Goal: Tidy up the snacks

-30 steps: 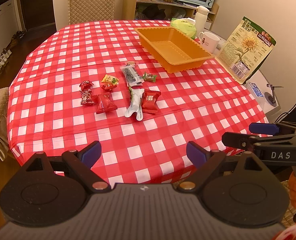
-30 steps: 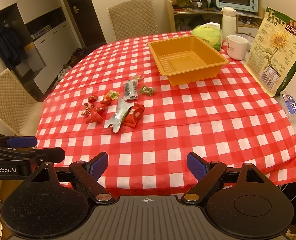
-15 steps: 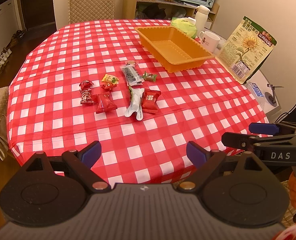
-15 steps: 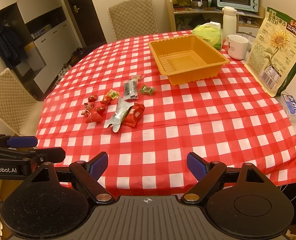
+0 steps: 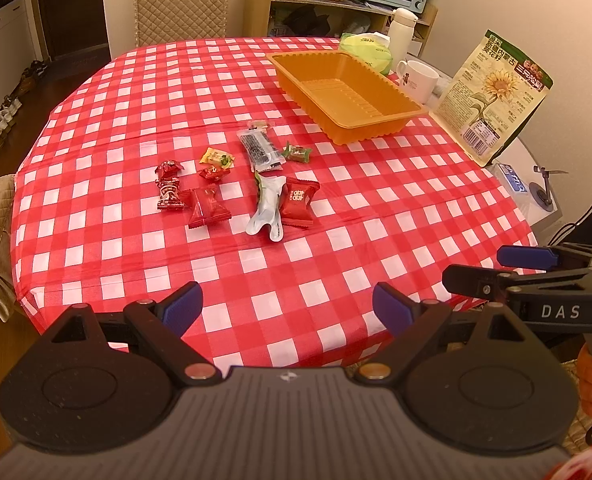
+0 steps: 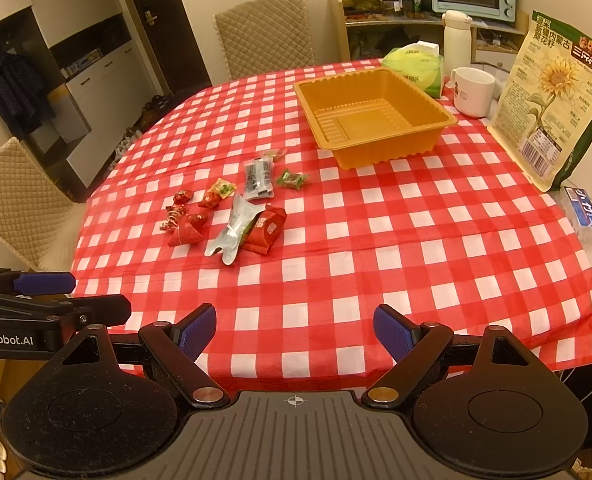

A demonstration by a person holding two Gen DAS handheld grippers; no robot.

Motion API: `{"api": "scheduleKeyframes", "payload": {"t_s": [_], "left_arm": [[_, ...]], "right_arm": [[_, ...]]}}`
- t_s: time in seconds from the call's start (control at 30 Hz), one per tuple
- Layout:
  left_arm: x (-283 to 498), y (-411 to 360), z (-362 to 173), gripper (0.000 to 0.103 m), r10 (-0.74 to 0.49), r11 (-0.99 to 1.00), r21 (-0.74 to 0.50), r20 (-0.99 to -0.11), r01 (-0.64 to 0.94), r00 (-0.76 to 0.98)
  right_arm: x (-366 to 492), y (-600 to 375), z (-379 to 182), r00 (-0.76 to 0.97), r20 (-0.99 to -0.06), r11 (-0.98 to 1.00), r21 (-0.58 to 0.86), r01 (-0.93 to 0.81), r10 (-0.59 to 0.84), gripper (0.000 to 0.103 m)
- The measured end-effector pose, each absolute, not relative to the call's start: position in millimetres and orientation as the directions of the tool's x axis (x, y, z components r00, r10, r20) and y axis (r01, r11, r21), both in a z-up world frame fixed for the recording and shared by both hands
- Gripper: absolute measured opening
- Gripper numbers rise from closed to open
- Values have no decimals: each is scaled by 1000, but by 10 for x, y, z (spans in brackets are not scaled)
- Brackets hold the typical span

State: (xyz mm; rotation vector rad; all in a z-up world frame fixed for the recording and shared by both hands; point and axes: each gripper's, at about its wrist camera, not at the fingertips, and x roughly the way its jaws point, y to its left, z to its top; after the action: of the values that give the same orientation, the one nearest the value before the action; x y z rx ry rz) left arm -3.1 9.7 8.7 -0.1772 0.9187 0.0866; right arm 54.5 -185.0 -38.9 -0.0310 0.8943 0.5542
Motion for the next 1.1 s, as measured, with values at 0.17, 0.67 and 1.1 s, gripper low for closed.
{"api": "scheduleKeyframes", "payload": {"t_s": [0.17, 0.67, 1.1], "left_arm": [[-28, 94, 83, 91, -1, 982, -116, -797, -151, 604], [100, 298, -125, 91, 49, 977, -87, -801, -196, 597], [382, 834, -347, 91, 93, 961, -89, -788, -261, 609]], "right_arm": [[542, -1852, -397, 493, -747, 859, 201, -471, 445, 86], [696, -1781, -481, 462, -737, 837, 258, -482, 494, 85], [1039, -1441, -773, 434, -739, 811, 254, -527, 515, 78]]}}
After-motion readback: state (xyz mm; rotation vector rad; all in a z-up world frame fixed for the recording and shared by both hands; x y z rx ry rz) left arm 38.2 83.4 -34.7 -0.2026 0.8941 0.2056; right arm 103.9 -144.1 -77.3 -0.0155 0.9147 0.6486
